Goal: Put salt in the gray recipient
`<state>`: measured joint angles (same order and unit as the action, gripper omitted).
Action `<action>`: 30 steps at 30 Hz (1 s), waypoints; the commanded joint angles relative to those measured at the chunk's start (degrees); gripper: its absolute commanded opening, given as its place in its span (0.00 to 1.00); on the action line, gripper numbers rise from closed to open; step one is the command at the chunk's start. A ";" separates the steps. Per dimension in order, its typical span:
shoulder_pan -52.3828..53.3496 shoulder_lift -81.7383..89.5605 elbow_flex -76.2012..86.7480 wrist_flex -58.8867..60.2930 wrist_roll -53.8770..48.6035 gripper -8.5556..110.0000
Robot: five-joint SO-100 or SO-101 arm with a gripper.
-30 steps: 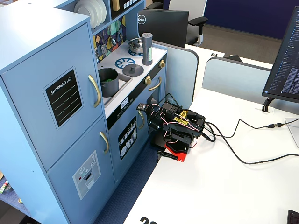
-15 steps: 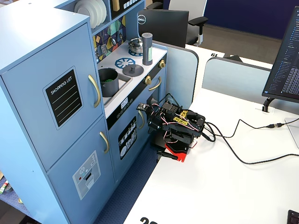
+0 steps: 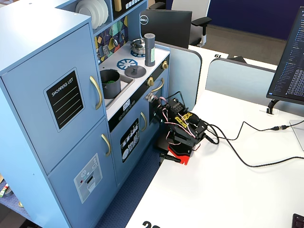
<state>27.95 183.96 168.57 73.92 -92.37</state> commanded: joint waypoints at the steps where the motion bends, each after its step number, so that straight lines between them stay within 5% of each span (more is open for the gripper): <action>1: 14.33 -2.37 -11.69 -5.71 0.09 0.07; 7: 25.93 -21.01 -24.08 -30.32 1.58 0.09; 18: 27.86 -43.33 -39.38 -63.37 8.53 0.48; 30: 27.07 -65.92 -55.28 -78.31 7.29 0.54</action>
<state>55.20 121.99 121.03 -1.32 -84.73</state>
